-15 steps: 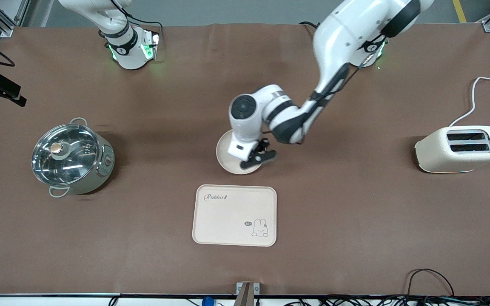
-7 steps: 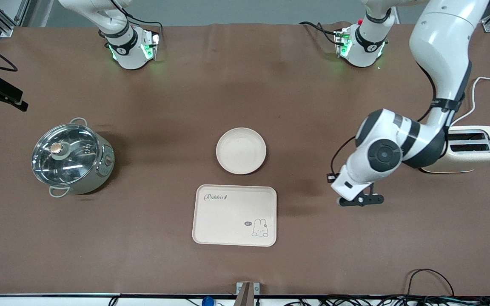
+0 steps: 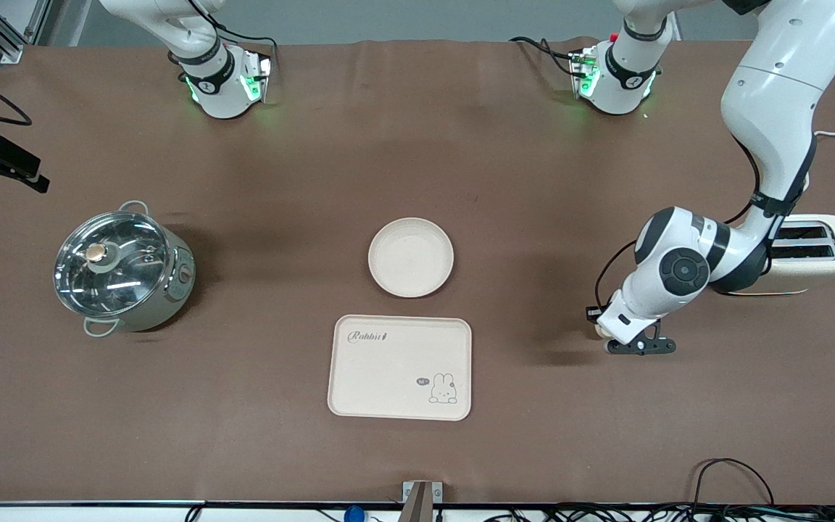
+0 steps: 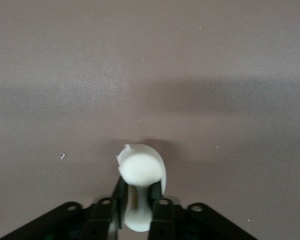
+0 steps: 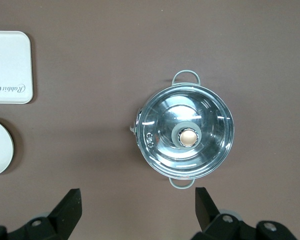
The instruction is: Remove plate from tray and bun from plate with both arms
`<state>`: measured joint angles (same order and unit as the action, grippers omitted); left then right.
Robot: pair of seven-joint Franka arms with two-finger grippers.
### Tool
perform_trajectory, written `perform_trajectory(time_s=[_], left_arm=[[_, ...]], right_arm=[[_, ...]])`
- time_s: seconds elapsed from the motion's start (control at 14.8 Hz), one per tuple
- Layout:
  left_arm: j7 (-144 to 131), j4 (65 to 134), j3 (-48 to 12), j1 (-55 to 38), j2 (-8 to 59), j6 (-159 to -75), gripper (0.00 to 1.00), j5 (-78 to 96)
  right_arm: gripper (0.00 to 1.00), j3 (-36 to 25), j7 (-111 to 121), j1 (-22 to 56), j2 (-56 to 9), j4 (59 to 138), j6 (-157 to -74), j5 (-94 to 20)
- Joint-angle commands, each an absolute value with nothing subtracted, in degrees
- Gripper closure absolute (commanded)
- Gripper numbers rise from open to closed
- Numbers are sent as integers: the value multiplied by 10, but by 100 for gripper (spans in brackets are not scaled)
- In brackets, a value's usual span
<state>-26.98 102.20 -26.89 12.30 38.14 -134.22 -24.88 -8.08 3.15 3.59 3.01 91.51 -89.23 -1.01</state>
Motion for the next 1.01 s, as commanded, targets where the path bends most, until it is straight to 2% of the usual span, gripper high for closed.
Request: perform_trajectory(time_s=[0.0, 0.67, 0.81, 0.94], left_arm=[[-272, 1026, -279, 127, 372, -1343, 0, -259], [-275, 1013, -279, 127, 367, -1339, 0, -259], [-274, 997, -290, 127, 344, -1313, 0, -258], [-273, 959, -322, 129, 305, -1240, 0, -250]], right_arm=[[0, -75, 33, 32, 36, 925, -898, -4], [0, -75, 33, 33, 33, 925, -899, -4], [0, -75, 33, 33, 33, 925, -899, -4], [0, -75, 33, 33, 33, 925, -900, -4]])
